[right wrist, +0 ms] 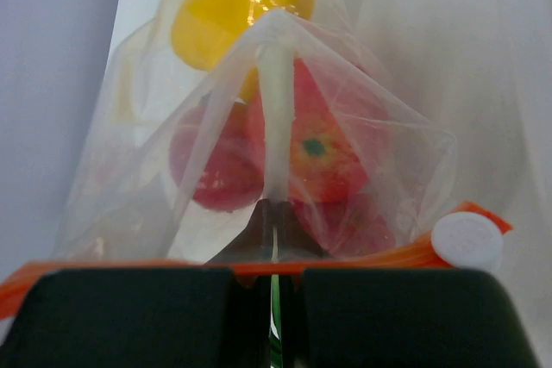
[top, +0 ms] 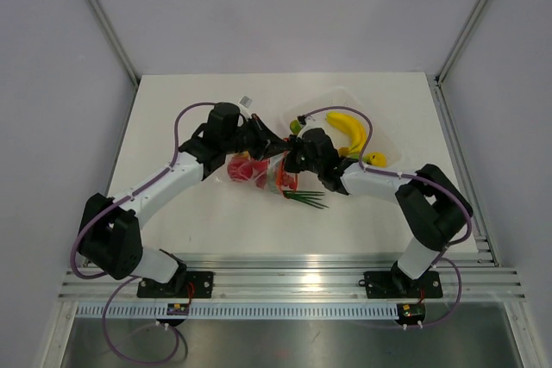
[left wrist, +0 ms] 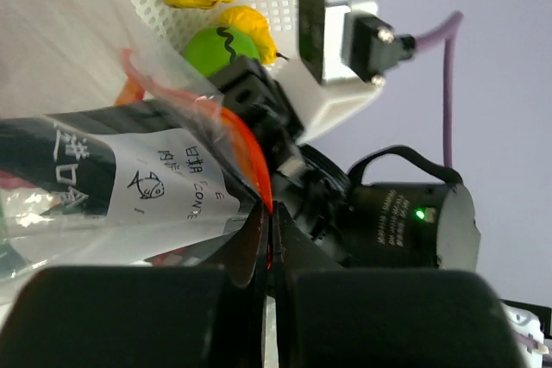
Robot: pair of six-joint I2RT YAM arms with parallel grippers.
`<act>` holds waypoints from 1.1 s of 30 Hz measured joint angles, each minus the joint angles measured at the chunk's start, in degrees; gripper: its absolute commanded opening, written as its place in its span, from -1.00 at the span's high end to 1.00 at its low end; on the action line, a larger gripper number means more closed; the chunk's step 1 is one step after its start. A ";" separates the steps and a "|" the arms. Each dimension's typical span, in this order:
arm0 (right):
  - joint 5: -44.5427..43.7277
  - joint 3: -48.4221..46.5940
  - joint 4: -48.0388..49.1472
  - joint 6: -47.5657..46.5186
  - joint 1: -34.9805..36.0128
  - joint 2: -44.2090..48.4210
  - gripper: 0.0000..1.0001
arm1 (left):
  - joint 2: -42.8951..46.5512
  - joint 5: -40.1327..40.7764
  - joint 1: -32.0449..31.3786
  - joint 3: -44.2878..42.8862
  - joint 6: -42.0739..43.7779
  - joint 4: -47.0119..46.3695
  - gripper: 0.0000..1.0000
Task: Place the food in the zip-top bag and seal the zipper
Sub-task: Place the fake vegetable in the zipper food storage bag, then adjust the fake vegetable in the zipper food storage bag.
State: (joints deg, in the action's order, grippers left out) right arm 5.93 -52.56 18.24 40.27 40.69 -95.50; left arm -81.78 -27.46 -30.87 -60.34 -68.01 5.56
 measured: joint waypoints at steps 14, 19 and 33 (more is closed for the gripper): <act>0.37 1.81 -8.26 -0.79 -0.37 9.31 0.17 | 0.44 -0.74 0.74 -0.04 0.07 0.28 1.00; -4.79 1.73 -16.85 -1.66 -0.55 18.82 -0.04 | 0.44 -0.87 0.90 -0.04 0.02 0.22 1.00; -13.33 8.13 -33.79 7.48 -0.52 36.65 -0.46 | 0.44 -0.94 1.16 -0.04 0.26 0.26 1.00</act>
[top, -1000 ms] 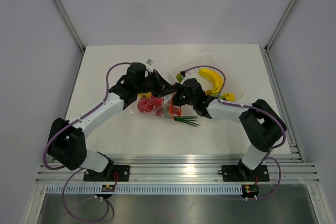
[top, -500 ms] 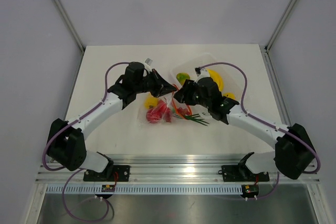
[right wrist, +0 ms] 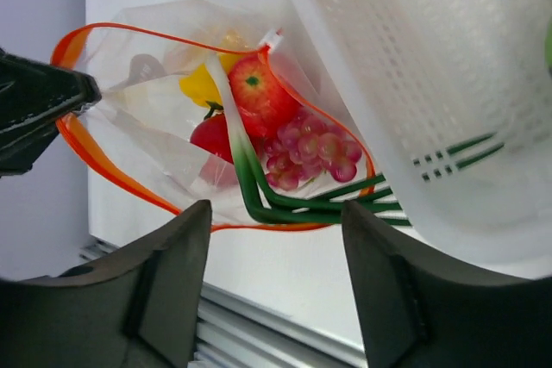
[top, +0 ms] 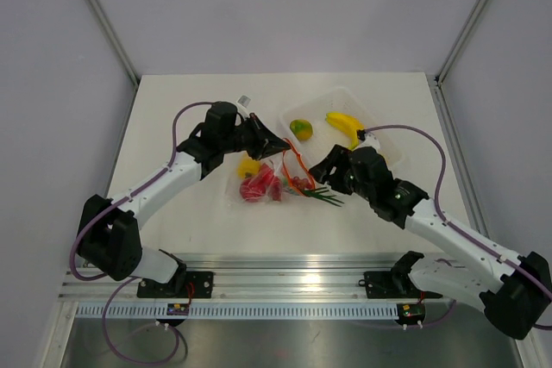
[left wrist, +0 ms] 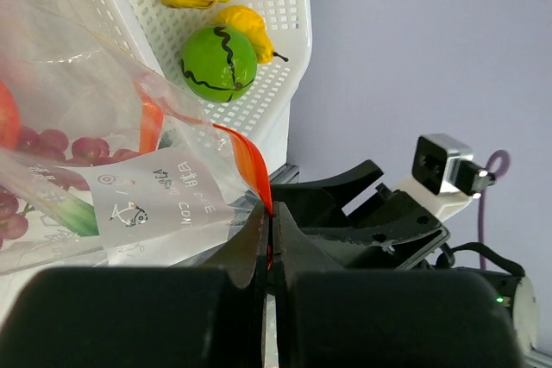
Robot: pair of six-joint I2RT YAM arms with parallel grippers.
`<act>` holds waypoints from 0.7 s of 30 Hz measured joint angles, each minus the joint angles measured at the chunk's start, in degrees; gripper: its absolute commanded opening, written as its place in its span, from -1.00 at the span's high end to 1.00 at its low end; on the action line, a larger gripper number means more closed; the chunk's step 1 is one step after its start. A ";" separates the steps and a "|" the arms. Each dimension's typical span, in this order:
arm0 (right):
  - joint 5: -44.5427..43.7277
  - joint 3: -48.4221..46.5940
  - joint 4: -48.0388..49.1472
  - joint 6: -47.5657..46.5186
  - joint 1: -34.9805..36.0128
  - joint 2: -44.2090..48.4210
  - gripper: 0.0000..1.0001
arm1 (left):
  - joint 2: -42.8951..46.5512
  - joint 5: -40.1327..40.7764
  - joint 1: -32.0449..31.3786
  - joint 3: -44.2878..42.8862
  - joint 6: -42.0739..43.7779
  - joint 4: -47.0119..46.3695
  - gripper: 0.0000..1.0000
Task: Place the food in the zip-top bag and seal the zipper
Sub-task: Adjust the fake vegetable in the zipper food storage bag.
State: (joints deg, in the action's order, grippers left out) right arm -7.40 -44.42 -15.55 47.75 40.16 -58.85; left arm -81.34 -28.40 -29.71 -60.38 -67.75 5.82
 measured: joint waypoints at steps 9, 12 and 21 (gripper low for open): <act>0.33 14.08 -0.50 21.03 0.00 6.16 -0.42 | 0.04 -0.35 0.15 0.00 0.83 0.00 1.00; 0.35 16.48 0.04 25.90 0.00 6.73 -0.42 | 0.28 -0.35 0.15 0.00 1.16 0.04 1.00; 0.37 17.99 7.69 33.51 0.00 2.16 -0.42 | 0.39 -0.39 0.17 0.00 1.53 0.07 1.00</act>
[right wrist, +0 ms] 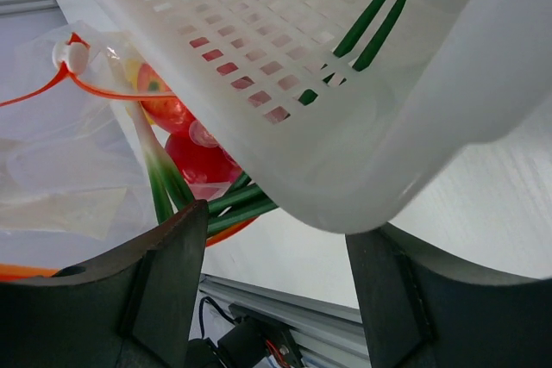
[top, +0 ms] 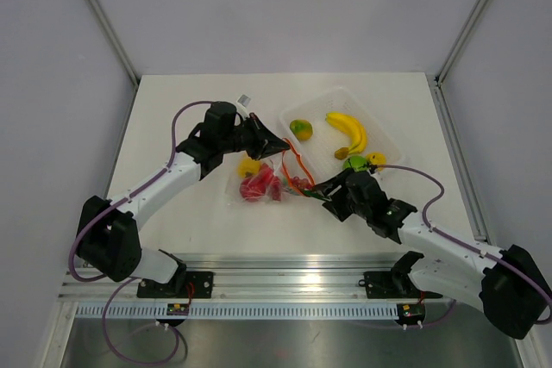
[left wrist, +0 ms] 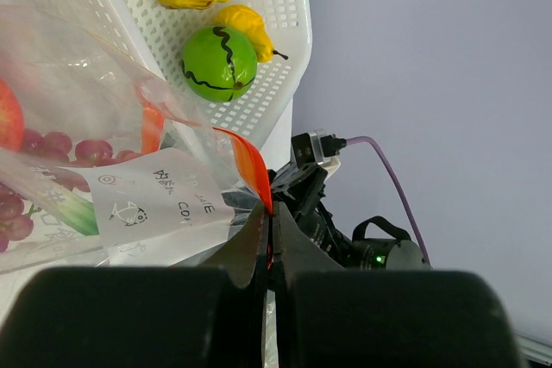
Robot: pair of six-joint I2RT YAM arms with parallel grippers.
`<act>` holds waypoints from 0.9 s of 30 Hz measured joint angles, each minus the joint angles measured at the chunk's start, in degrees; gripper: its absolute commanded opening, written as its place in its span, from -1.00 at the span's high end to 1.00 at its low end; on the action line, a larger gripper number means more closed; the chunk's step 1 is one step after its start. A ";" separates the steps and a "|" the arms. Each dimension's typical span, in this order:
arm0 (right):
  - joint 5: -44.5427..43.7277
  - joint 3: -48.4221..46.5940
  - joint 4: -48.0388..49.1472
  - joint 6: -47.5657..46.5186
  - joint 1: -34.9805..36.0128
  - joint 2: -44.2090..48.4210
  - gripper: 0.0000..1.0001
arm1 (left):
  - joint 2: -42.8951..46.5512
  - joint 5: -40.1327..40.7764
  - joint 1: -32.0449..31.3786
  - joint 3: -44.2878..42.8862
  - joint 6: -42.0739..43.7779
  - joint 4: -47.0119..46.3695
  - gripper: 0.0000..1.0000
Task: Place the food in the zip-top bag and seal the zipper
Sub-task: Adjust the fake vegetable in the zipper food storage bag.
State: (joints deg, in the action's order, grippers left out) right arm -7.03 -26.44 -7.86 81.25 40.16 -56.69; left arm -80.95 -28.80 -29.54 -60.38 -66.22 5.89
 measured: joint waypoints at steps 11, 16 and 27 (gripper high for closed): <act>-0.79 0.00 6.80 2.86 0.00 -8.22 0.11 | 1.25 0.02 0.00 0.02 0.44 0.83 1.00; -2.10 -0.02 7.72 2.64 0.00 -8.22 0.67 | 1.40 0.02 0.00 0.15 0.44 0.94 1.00; -2.32 -2.01 8.48 -0.55 0.02 -7.98 1.00 | 1.42 -0.09 0.00 1.31 0.37 0.46 1.00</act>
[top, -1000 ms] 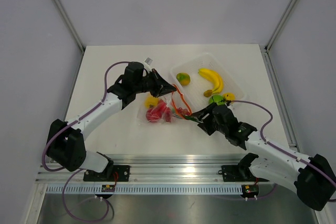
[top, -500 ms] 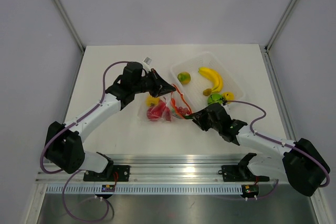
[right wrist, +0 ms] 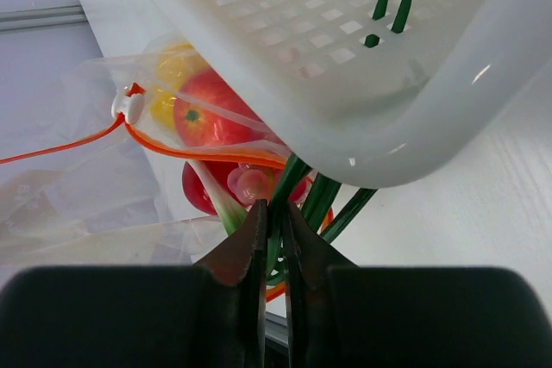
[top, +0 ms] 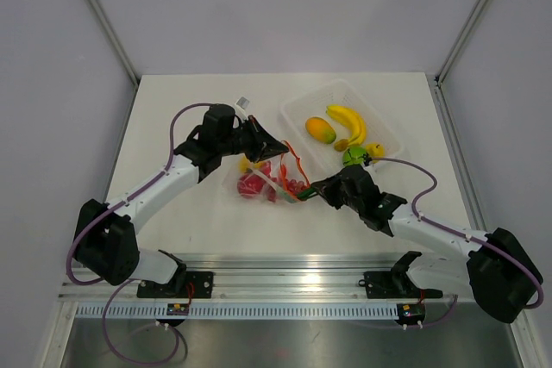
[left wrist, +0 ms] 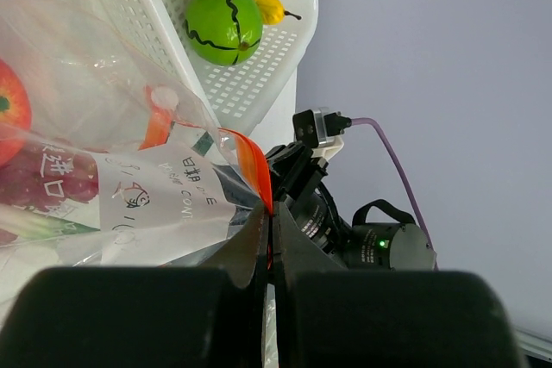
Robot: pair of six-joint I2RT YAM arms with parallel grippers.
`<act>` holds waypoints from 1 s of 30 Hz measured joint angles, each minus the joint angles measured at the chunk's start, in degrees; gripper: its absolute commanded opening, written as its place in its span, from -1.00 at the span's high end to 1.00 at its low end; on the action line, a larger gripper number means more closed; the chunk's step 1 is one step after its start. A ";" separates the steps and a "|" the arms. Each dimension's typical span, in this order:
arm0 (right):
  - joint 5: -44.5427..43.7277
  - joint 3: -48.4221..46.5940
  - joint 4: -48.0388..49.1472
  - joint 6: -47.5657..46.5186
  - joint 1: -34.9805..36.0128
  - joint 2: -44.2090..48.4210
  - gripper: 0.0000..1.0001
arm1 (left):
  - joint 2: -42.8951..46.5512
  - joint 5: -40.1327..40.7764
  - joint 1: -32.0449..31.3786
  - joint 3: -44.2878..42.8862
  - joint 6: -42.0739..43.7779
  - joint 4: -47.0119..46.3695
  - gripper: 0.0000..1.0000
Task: Place the food in the zip-top bag and seal the zipper
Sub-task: Adjust the fake vegetable in the zipper food storage bag.
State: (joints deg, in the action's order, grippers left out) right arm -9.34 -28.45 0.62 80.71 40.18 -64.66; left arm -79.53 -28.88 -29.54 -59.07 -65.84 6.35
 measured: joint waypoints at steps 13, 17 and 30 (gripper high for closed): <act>1.79 -8.70 3.89 -3.45 3.72 -6.93 1.00 | 0.04 0.02 0.00 0.31 -0.04 -0.15 1.00; 2.03 -12.17 5.14 -4.72 4.48 -9.25 1.00 | 0.04 0.00 0.02 0.31 -0.04 -0.13 1.00; 1.75 -14.62 10.38 -6.93 4.59 -20.72 1.00 | 0.04 -0.02 0.04 0.33 -0.66 -0.44 1.00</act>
State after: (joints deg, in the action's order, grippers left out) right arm -7.60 -43.07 11.00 73.78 44.77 -85.38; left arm -79.48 -28.91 -29.50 -58.74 -66.50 5.91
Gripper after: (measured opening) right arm 0.131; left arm 0.005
